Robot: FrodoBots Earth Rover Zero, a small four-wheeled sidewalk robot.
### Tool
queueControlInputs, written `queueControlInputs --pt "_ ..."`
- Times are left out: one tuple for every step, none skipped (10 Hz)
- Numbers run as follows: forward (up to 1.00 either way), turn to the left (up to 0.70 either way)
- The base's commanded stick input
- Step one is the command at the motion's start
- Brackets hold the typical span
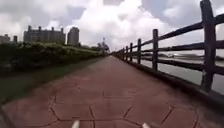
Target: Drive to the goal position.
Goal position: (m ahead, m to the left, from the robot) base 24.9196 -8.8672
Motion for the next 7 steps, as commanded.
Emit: queueControlInputs --pt "0.85 0.11" --pt "0.85 -0.01" --pt "0.85 -0.23" --pt "0.85 -0.23" --pt "0.85 -0.23" --pt "0.85 -0.23" --pt "0.85 -0.23"
